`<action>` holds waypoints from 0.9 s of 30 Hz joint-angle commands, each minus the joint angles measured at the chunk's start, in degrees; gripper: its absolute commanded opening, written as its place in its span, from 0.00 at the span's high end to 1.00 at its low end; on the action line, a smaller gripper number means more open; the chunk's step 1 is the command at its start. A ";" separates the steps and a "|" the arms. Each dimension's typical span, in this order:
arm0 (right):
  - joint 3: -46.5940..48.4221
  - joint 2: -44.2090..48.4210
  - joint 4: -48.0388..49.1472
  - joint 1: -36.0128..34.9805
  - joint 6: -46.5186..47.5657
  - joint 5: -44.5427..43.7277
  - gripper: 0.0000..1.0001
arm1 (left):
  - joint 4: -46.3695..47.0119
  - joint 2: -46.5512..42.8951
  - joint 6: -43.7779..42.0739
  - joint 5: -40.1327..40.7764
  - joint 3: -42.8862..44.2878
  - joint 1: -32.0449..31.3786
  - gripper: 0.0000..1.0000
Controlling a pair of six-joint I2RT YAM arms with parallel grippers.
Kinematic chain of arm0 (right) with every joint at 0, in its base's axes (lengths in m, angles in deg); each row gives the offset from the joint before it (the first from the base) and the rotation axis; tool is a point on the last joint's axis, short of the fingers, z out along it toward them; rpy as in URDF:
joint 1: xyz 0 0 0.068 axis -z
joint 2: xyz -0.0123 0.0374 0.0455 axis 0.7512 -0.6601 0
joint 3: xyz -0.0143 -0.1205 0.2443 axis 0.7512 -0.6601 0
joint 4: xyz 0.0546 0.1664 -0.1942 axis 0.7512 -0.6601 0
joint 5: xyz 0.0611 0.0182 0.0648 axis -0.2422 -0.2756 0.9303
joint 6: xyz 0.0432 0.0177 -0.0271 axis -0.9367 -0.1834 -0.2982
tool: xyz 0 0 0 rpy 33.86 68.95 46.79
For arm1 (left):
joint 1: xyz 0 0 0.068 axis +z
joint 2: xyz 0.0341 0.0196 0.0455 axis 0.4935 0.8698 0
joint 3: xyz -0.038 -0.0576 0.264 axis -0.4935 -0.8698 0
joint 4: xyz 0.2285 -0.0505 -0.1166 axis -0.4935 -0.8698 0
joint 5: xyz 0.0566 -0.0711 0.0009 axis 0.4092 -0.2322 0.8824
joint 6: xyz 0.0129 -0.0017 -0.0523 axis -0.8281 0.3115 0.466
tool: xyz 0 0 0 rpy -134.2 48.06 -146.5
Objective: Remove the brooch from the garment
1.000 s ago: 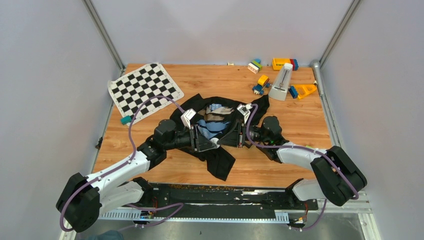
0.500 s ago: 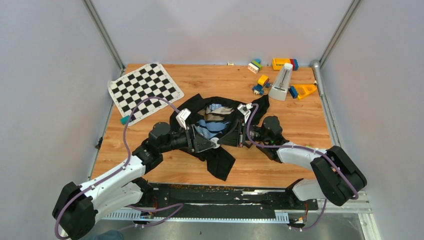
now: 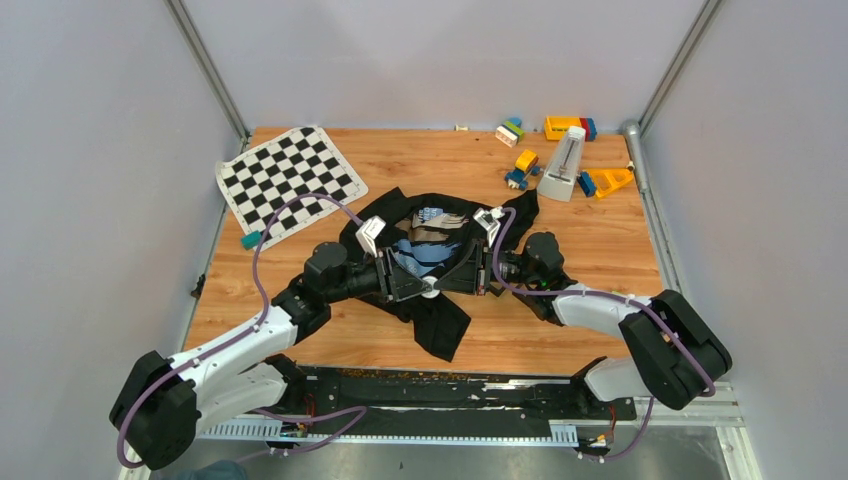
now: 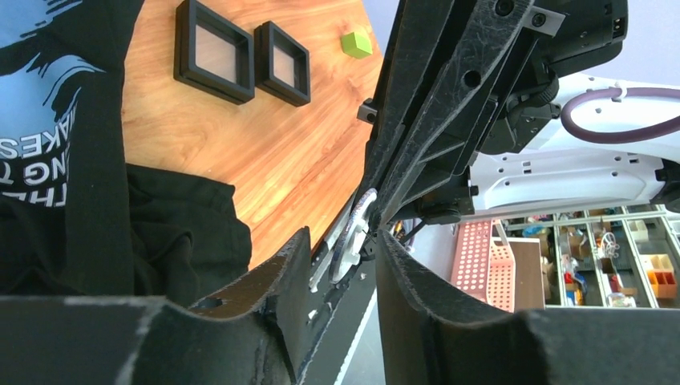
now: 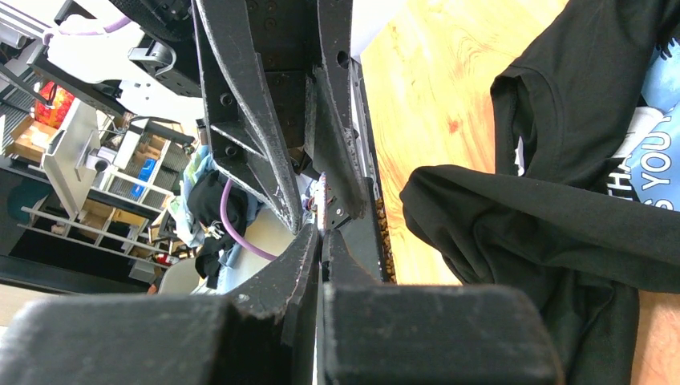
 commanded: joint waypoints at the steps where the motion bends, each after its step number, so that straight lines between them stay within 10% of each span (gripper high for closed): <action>1: -0.22 -0.14 3.44 0.28 -0.36 0.81 1.00 | 3.59 0.27 0.16 0.60 0.92 -0.20 0.59; 19: -0.02 -0.28 3.38 0.28 -0.28 0.97 1.00 | 3.59 1.55 -0.47 0.56 1.19 -0.19 0.86; 27: -0.07 0.29 2.31 0.28 0.29 0.32 1.00 | 0.44 0.94 -1.40 1.47 1.97 -0.19 0.67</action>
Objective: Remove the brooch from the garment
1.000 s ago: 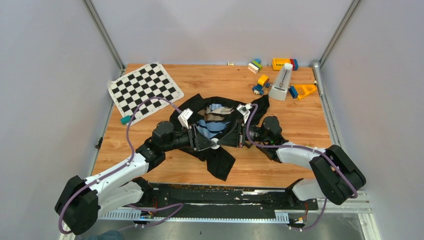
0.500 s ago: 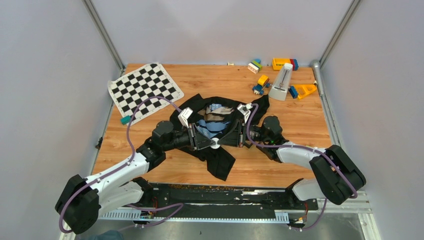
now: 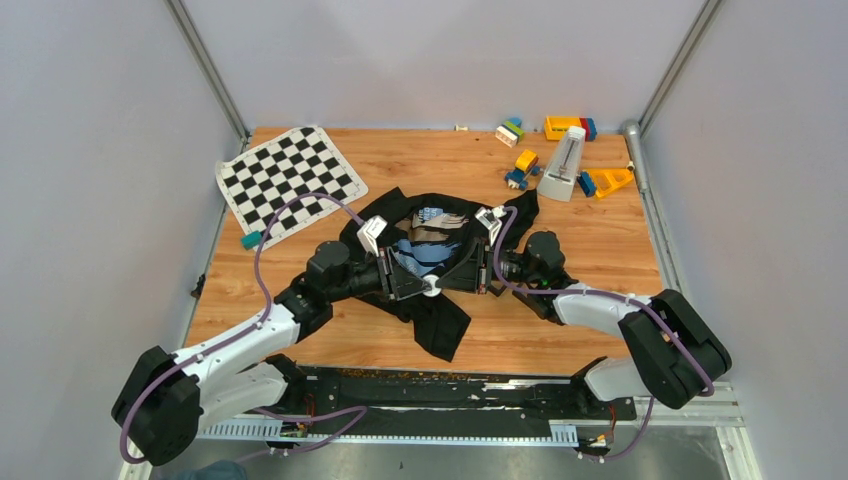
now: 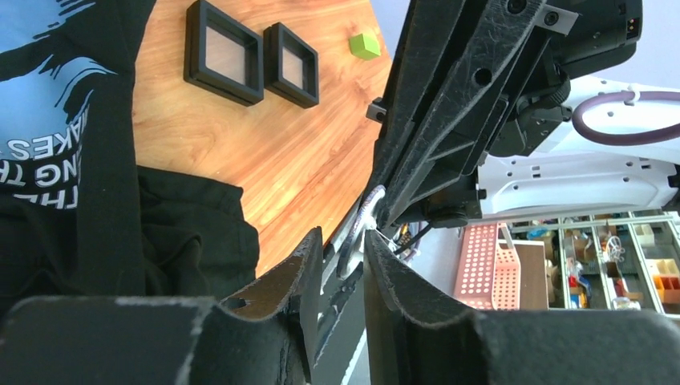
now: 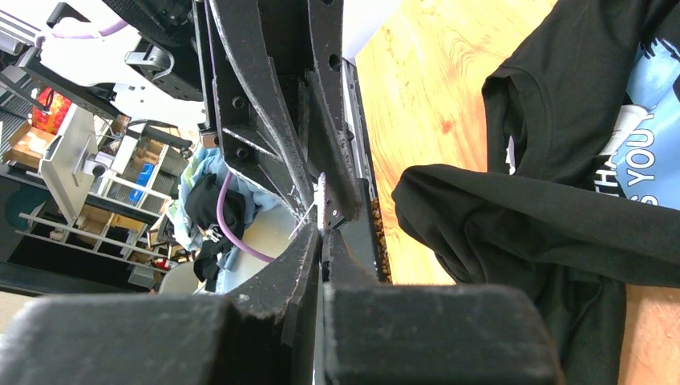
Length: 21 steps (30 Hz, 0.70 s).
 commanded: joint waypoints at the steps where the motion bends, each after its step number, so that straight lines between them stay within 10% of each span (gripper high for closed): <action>1: -0.04 0.66 2.29 -0.31 0.39 0.01 1.00 | -0.68 -1.63 -0.58 1.87 1.18 -0.19 0.66; 11: -0.02 0.81 1.76 -0.36 0.70 -0.07 1.00 | 1.98 -5.81 2.67 4.72 -1.63 -0.19 0.67; 21: 0.19 0.34 1.89 -0.31 0.52 0.20 1.00 | 3.58 -0.13 2.11 1.66 1.01 -0.24 0.44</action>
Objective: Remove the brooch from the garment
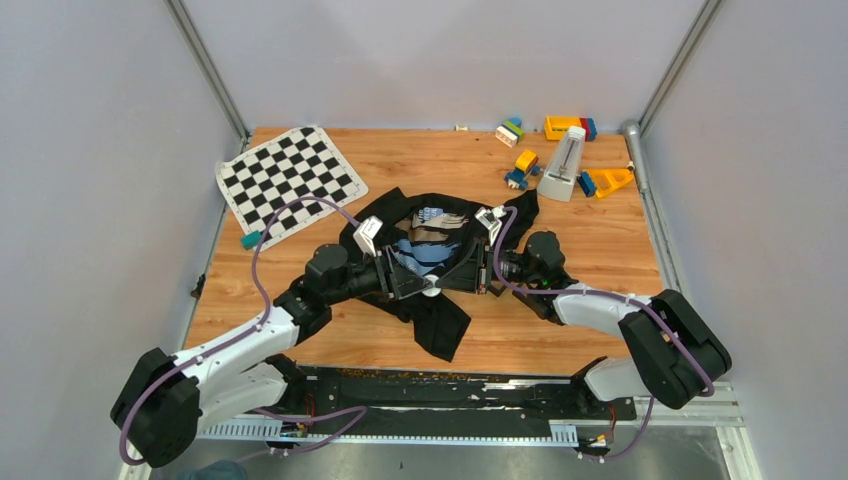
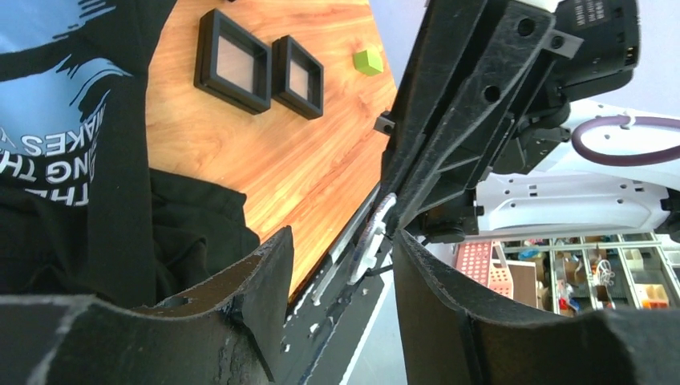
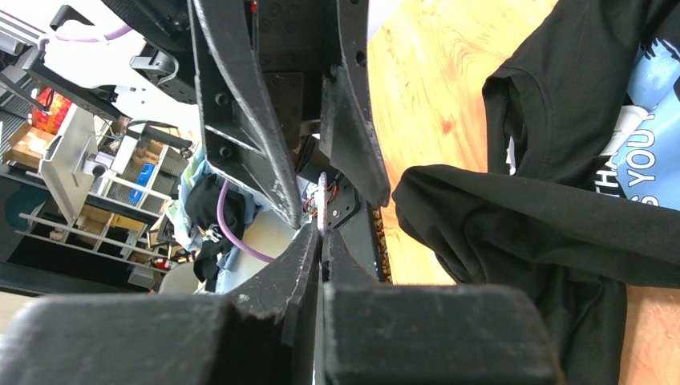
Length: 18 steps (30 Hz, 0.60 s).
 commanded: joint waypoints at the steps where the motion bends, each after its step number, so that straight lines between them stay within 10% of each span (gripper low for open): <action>1: 0.19 0.35 2.07 -0.31 0.61 0.24 1.00 | 2.34 2.10 -0.59 -1.43 2.69 -0.25 0.45; 18: 0.27 0.25 1.82 -0.48 0.83 0.34 1.00 | -5.04 2.36 -4.66 0.43 5.07 -0.19 0.59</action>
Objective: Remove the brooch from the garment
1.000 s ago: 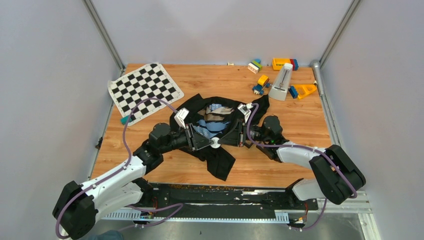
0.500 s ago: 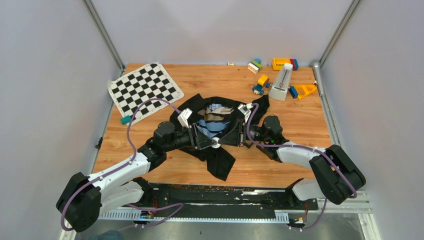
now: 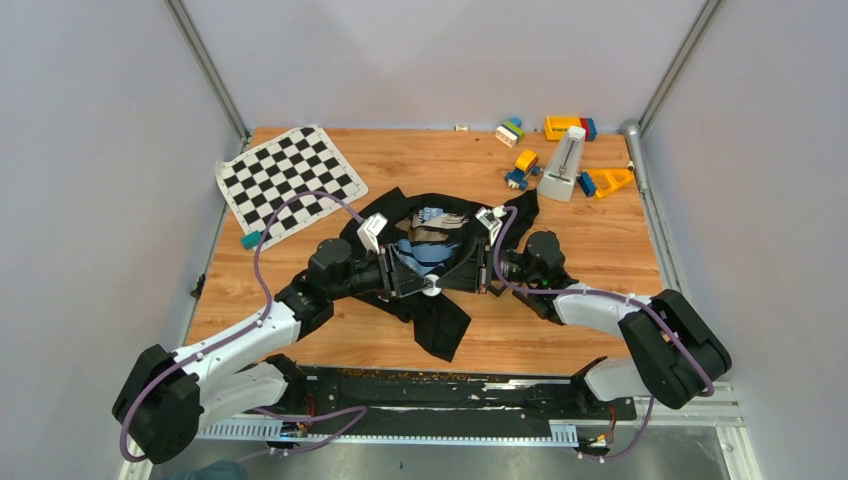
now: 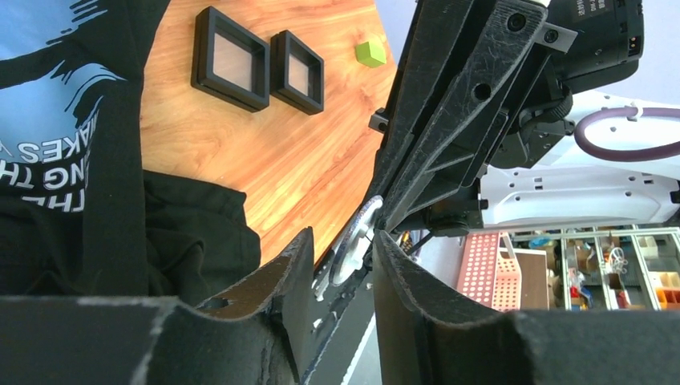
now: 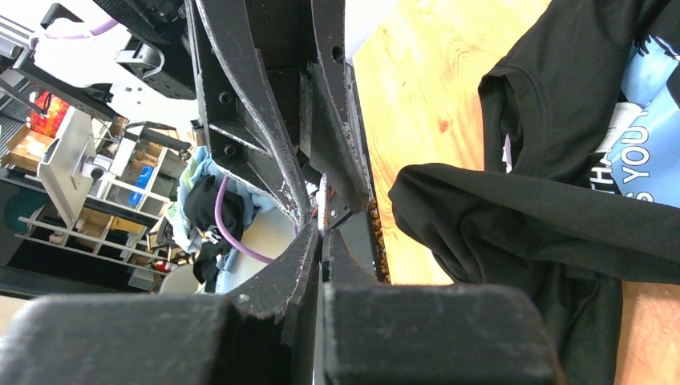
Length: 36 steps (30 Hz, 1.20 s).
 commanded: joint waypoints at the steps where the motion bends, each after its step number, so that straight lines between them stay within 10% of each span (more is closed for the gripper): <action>1: 0.31 0.34 2.13 -0.51 0.86 0.40 1.00 | -2.62 0.09 -2.78 1.53 2.63 -0.13 0.56; 36: 0.90 -2.45 6.31 -1.28 -4.51 1.68 1.00 | -13.25 -0.41 -10.59 8.01 5.70 -2.86 0.63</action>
